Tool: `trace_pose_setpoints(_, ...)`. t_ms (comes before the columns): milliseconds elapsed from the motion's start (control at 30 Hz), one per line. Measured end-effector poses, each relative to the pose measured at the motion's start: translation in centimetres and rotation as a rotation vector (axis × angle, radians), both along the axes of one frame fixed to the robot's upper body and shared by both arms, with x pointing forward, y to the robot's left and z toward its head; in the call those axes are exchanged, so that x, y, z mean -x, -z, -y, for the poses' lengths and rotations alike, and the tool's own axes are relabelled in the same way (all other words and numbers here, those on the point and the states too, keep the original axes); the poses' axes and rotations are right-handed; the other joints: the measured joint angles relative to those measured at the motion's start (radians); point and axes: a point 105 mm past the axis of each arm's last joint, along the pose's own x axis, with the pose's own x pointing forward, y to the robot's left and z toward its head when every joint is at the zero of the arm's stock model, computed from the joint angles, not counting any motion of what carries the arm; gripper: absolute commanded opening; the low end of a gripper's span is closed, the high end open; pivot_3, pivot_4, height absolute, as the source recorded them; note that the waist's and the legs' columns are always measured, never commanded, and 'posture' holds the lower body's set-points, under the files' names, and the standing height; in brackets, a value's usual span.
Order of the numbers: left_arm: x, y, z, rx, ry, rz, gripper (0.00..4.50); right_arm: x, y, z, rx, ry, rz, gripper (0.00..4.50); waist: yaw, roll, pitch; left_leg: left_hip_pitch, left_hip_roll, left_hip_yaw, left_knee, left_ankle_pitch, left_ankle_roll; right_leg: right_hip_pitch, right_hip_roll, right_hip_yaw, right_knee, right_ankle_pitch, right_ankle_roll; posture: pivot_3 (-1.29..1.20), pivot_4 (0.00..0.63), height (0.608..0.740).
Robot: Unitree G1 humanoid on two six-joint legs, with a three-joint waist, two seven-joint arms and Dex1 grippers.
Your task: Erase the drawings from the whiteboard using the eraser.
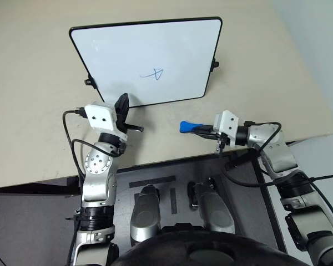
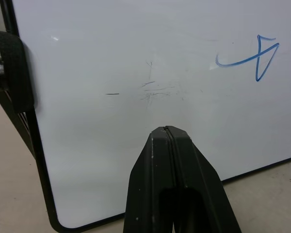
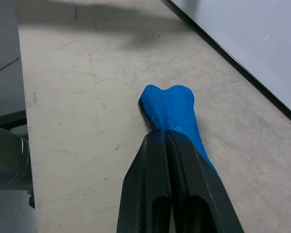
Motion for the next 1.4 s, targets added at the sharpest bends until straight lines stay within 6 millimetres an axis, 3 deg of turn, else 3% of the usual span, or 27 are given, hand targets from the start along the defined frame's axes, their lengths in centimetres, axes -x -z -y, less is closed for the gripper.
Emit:
trace_pose_setpoints(133, 0.0, 0.0, -0.1, -0.004, -0.002, 0.002, 0.0, -0.8, -1.9, -1.4, -0.037, -0.023, 0.078, 0.02, -0.001, 0.0, 0.0, 0.0, 0.0, 0.0, 0.0, 0.0, 0.0, -0.001, 0.0, 0.0, 0.0, -0.003, 0.006, 0.0, 0.15, 0.74)
trace_pose_setpoints(300, 0.0, -0.1, -0.1, -0.004, -0.002, 0.004, 0.0, -2.4, -8.3, -5.1, -0.09, -0.106, 0.402, 0.02, -0.007, 0.0, 0.0, 0.0, 0.001, -0.001, 0.0, 0.0, 0.001, -0.004, 0.0, 0.0, 0.001, 0.003, -0.005, 0.0, 0.15, 0.74)
trace_pose_setpoints(367, 0.0, -0.1, -0.2, -0.004, -0.005, 0.004, 0.0, -2.9, -9.4, -6.1, -0.087, -0.126, 0.5, 0.02, -0.006, 0.0, 0.0, 0.0, 0.003, -0.002, -0.001, -0.001, 0.001, -0.004, 0.0, 0.0, 0.001, 0.003, -0.005, 0.0, 0.15, 0.74)
trace_pose_setpoints(633, 0.0, -0.1, -0.4, -0.001, -0.022, 0.005, 0.0, -6.1, -7.0, -7.4, 0.032, -0.107, 0.616, 0.02, -0.002, 0.0, 0.0, -0.005, 0.008, -0.001, 0.001, -0.007, 0.003, -0.009, -0.002, 0.001, 0.0, 0.003, -0.004, 0.0, 0.15, 0.74)
trace_pose_setpoints(767, 0.0, -0.1, -0.4, -0.001, -0.027, 0.008, 0.0, -7.3, -7.0, -7.8, 0.05, -0.073, 0.684, 0.02, -0.004, 0.0, 0.0, -0.005, 0.009, -0.001, 0.001, -0.008, 0.004, -0.01, -0.002, 0.001, 0.001, 0.003, -0.004, 0.0, 0.15, 0.74)
trace_pose_setpoints(900, 0.1, 0.0, -0.5, -0.001, -0.031, 0.007, 0.0, -7.6, -6.9, -7.9, 0.02, -0.043, 0.731, 0.02, -0.004, 0.001, 0.001, -0.005, 0.01, -0.001, 0.002, -0.008, 0.004, -0.011, -0.002, 0.001, 0.002, 0.008, -0.006, 0.0, 0.15, 0.74)
trace_pose_setpoints(1200, 0.1, 0.0, -0.5, -0.001, -0.029, 0.006, 0.0, -8.0, -9.9, -6.9, -0.087, 0.054, 0.847, 0.02, -0.005, 0.001, 0.001, -0.002, 0.009, -0.001, 0.004, -0.008, 0.004, -0.012, -0.001, 0.001, 0.0, 0.013, -0.007, 0.0, 0.15, 0.74)
trace_pose_setpoints(1400, 0.0, -0.2, -0.4, -0.002, -0.023, 0.011, 0.0, -7.5, -9.3, -8.0, -0.086, 0.013, 0.811, 0.02, -0.008, 0.001, 0.001, -0.002, 0.01, -0.001, 0.002, -0.01, 0.004, -0.014, -0.001, 0.001, -0.001, 0.013, -0.006, 0.0, 0.15, 0.74)
